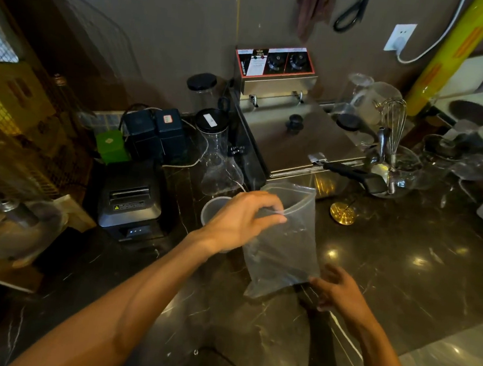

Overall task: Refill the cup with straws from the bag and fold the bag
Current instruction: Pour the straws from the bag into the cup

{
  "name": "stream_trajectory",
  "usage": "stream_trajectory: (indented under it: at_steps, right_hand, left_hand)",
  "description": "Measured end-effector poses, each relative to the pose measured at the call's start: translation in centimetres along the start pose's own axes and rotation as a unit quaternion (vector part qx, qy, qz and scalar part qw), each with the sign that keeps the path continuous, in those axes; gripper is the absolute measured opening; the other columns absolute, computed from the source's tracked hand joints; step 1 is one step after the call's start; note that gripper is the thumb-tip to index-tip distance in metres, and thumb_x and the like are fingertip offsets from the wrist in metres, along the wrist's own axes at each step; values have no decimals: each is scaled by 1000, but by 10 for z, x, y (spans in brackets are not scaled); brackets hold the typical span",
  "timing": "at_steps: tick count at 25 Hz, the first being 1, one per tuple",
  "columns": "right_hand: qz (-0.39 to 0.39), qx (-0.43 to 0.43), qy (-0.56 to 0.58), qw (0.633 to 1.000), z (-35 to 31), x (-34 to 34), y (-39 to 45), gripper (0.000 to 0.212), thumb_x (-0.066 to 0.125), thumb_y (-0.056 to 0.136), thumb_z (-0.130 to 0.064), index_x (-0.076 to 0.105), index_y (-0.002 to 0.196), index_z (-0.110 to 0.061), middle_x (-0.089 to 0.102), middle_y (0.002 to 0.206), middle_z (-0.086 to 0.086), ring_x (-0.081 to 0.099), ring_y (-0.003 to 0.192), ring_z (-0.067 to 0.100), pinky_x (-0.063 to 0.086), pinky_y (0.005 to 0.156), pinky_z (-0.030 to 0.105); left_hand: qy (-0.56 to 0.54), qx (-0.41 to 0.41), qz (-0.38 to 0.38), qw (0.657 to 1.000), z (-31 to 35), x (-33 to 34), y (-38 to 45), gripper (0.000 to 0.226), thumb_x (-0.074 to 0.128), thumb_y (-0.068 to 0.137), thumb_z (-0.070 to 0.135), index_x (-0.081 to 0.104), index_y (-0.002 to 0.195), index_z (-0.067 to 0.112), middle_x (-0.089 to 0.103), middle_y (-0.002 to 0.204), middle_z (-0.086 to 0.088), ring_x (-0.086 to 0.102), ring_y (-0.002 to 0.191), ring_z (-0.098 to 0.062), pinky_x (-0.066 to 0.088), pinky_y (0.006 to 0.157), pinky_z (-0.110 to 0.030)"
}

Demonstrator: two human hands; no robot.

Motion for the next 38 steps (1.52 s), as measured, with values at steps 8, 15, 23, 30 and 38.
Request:
stream_trajectory:
  at_steps: [8, 15, 23, 30, 38]
  right_hand:
    - [-128, 25, 287, 949, -2, 44, -10, 42, 68, 90, -28, 68, 127, -9, 75, 101, 6, 57, 54, 11, 59, 59, 29]
    - [-9, -126, 316, 940, -63, 11, -23, 20, 61, 100, -15, 67, 120, -15, 73, 106, 11, 70, 70, 19, 63, 60, 30]
    - [57, -296, 60, 951, -121, -14, -54, 15, 61, 101, -21, 70, 113, -24, 73, 108, 0, 73, 83, 24, 64, 64, 37]
    - [76, -329, -25, 941, -167, -10, -60, 10, 64, 100, -19, 71, 102, -25, 73, 91, -3, 72, 70, 9, 56, 54, 20]
    - [96, -361, -91, 923, -211, -2, -64, 11, 64, 101, -23, 72, 110, -24, 76, 95, 0, 73, 66, 9, 63, 58, 26]
  left_hand:
    - [-132, 29, 80, 988, 22, -35, -9, 14, 70, 97, 17, 74, 103, 6, 76, 103, -5, 73, 100, -15, 58, 93, -28]
    - [-122, -7, 147, 982, -13, -79, -29, 12, 68, 97, 15, 75, 104, 8, 76, 105, -1, 72, 104, -11, 60, 94, -31]
    - [-145, -143, 176, 963, -90, -59, -67, 10, 68, 98, 19, 78, 101, 17, 79, 103, 2, 76, 102, -12, 61, 97, -43]
    - [-206, -191, 231, 931, -114, -45, -83, 13, 67, 99, 14, 77, 98, 6, 80, 99, -10, 77, 98, -22, 61, 92, -29]
    - [-225, -211, 222, 925, -126, -36, -95, 14, 65, 100, 17, 76, 99, 9, 81, 96, -4, 78, 91, -8, 58, 78, -14]
Point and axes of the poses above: each hand's wrist, its own y-axis towards the middle knuckle, its own x-axis out of the palm, z = x × y, the point moved 6 cm from there along y, towards the middle knuckle
